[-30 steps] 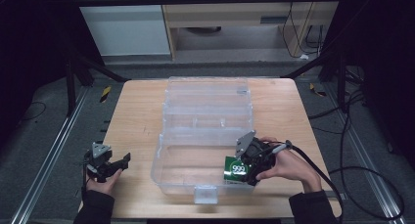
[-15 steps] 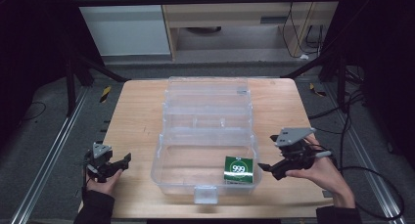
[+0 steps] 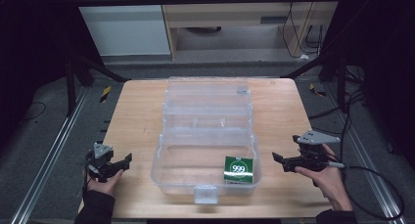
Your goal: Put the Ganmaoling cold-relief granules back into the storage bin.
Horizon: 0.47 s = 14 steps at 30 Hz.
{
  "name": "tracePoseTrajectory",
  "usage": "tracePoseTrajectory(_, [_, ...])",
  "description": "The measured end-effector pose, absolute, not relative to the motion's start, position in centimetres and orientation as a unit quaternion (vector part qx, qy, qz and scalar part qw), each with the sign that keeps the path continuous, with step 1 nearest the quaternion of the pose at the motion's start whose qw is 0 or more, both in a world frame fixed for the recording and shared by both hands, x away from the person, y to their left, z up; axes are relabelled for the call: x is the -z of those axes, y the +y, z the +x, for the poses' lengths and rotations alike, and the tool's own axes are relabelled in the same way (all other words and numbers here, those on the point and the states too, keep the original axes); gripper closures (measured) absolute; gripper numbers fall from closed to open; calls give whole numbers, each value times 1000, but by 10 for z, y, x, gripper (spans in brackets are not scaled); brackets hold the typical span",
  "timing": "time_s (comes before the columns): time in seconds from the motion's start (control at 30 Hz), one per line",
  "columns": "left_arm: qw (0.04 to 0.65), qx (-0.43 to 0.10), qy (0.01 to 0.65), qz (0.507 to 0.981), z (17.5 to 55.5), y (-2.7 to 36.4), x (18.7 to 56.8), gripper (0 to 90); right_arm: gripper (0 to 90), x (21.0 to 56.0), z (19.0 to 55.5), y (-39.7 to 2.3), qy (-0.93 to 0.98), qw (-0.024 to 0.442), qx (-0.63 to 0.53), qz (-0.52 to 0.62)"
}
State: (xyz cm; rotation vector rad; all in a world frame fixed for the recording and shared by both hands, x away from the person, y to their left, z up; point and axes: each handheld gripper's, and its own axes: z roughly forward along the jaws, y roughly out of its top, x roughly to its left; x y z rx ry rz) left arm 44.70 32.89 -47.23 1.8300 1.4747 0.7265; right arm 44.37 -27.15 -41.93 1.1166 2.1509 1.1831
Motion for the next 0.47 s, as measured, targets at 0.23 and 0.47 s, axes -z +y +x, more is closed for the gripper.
tracePoseTrajectory(0.23, [336,-277,568,698,448,330,474,218,21,441,446,-285,728,250,-438,464])
tracePoseTrajectory(0.47, [333,-279,569,699,450,331,477,188,11,463,453,-298,677,284,-432,524])
